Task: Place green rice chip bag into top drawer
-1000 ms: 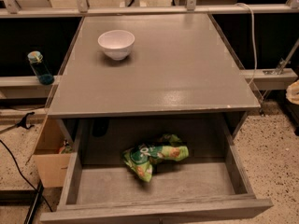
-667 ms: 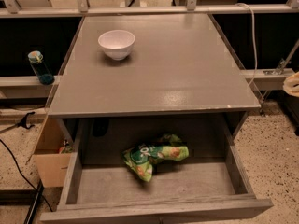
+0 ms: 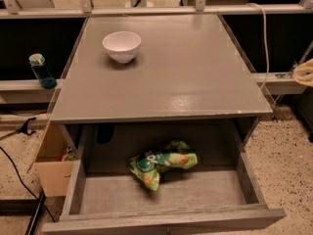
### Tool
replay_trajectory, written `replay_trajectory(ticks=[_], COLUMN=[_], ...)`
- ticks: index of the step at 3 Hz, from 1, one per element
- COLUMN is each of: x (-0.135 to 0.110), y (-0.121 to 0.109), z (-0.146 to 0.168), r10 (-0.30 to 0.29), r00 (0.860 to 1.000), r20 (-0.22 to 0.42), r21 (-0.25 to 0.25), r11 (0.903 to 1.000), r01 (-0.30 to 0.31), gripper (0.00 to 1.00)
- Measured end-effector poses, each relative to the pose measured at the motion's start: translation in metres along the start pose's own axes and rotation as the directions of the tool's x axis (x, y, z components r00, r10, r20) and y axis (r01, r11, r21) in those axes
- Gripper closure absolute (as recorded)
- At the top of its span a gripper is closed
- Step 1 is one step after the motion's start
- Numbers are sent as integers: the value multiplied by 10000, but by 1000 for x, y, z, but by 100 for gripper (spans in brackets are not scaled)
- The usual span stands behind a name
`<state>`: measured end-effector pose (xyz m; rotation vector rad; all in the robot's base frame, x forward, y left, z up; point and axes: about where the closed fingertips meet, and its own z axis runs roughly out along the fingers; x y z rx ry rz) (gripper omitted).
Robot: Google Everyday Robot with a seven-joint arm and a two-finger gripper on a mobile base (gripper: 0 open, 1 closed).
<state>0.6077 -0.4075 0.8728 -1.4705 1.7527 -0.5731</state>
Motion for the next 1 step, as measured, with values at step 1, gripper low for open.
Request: replay_trajectory(ticks=[1], x=[0], y=[1], z=[0], r10=[0], r00=[10000], r20=[3], r21=[-12], r11=[10000], r01=[0], gripper=[51])
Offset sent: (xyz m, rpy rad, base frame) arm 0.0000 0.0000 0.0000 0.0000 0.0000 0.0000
